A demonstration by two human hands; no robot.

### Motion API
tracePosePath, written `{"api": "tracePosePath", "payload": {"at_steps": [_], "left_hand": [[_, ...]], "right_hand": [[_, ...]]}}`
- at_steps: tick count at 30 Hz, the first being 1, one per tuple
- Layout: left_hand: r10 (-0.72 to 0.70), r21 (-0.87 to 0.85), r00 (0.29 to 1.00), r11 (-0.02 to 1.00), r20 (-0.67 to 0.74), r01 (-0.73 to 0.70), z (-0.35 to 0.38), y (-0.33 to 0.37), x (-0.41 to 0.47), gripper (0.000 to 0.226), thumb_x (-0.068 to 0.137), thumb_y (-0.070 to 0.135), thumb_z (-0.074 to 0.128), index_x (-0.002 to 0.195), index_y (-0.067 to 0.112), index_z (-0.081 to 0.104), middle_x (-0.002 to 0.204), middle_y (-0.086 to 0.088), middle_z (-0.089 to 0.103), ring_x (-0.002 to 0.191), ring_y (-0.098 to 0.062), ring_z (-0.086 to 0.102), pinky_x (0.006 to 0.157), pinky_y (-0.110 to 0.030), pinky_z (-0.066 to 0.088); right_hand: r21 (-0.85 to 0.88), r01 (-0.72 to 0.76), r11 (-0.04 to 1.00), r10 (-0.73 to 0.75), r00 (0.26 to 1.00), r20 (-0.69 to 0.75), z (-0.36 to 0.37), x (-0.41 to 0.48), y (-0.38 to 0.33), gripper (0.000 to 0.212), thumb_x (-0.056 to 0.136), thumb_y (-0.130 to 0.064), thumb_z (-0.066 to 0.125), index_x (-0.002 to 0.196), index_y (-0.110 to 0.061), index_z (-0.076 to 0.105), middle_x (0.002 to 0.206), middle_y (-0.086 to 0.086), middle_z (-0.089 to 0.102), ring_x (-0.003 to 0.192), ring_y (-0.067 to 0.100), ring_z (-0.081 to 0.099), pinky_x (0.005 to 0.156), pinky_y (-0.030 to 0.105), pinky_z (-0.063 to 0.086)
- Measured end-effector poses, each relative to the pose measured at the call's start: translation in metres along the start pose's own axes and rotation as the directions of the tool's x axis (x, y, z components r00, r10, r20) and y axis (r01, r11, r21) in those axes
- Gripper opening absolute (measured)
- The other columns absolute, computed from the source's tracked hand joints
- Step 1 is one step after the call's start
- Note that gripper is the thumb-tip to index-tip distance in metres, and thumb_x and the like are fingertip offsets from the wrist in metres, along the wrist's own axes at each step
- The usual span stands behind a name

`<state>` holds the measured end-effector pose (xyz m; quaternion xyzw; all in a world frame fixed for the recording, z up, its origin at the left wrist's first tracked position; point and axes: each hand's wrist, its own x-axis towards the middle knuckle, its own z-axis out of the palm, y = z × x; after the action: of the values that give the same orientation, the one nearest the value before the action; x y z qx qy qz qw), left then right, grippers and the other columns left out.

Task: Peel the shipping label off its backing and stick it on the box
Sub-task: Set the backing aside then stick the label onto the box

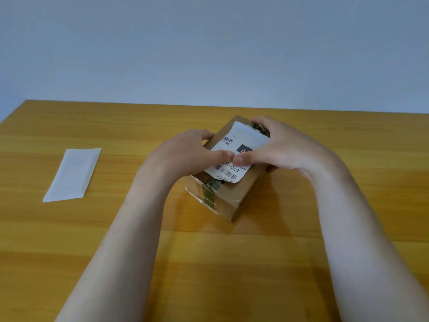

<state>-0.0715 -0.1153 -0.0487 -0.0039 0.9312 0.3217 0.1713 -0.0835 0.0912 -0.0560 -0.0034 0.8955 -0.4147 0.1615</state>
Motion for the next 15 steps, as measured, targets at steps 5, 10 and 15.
{"api": "tracePosePath", "payload": {"at_steps": [5,10,15], "left_hand": [[-0.023,-0.033,0.997,0.999,0.073,0.025,0.0010,0.0006,0.0003,0.040,0.086,0.062,0.073,0.119,0.039,0.075,0.093,0.009,0.080,0.085,-0.016,0.078,0.083,-0.047,0.066],[-0.065,-0.044,0.998,0.997,0.013,0.065,0.0039,-0.0003,0.0036,0.037,0.083,0.063,0.075,0.102,0.031,0.082,0.084,0.007,0.081,0.079,-0.016,0.078,0.083,-0.045,0.066],[-0.077,-0.007,0.997,0.997,-0.028,0.077,0.0046,0.0006,0.0067,0.043,0.080,0.063,0.076,0.096,0.025,0.084,0.083,0.004,0.081,0.078,-0.017,0.077,0.082,-0.043,0.063]], "right_hand": [[0.020,0.038,0.999,-0.038,0.999,0.007,0.0001,0.0023,0.0016,0.109,0.054,-0.048,0.099,0.149,-0.040,0.045,0.122,-0.021,0.059,0.104,0.005,0.064,0.071,0.030,0.052],[0.041,0.055,0.998,-0.054,0.998,-0.037,0.0021,0.0040,0.0041,0.095,0.061,-0.046,0.098,0.142,-0.041,0.050,0.126,-0.019,0.057,0.101,0.001,0.062,0.065,0.029,0.053],[0.014,0.050,0.999,-0.049,0.997,-0.059,0.0024,0.0032,0.0037,0.088,0.059,-0.049,0.098,0.134,-0.043,0.052,0.120,-0.024,0.057,0.099,0.004,0.064,0.068,0.036,0.061]]}}
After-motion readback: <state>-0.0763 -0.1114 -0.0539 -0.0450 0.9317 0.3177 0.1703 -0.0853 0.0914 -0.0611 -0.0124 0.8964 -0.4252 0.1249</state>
